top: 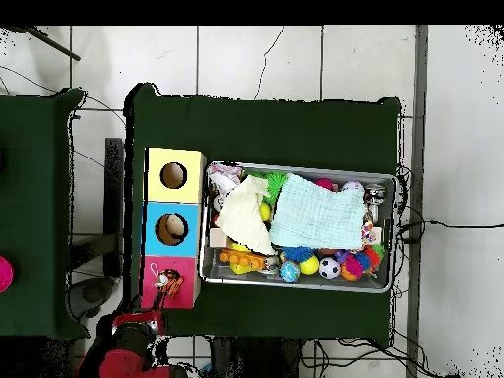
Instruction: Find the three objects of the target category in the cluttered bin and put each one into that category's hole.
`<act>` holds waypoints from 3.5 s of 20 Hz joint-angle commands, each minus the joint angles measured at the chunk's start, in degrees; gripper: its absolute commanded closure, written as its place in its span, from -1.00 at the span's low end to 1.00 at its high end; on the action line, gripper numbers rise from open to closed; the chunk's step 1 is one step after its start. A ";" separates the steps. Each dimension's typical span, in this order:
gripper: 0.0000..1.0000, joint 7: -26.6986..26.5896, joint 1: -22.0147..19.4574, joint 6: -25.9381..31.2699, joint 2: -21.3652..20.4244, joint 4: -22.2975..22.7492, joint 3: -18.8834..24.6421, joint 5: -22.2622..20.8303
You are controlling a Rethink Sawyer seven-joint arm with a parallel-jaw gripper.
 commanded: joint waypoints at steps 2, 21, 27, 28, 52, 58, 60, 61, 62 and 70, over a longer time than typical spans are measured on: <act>-1.00 8.59 -1.06 4.78 0.66 0.96 3.28 -0.24; 1.00 8.36 -2.17 4.16 0.23 1.71 3.92 -1.19; 1.00 8.23 -3.29 1.10 1.54 2.71 4.08 -2.88; 1.00 8.24 -3.29 0.47 1.87 2.84 3.97 -3.12; 1.00 10.93 -0.78 -6.17 7.56 3.14 2.81 -2.77; 1.00 11.27 -0.63 -5.75 7.68 2.70 3.42 -1.82; 1.00 11.32 -0.46 -5.71 7.72 2.65 3.47 -1.53; 1.00 11.45 -0.35 -5.85 7.73 2.83 3.50 -1.47; 1.00 11.58 -0.23 -5.99 7.73 3.01 3.53 -1.41; 1.00 11.04 -0.33 -3.46 5.65 3.10 3.71 -1.28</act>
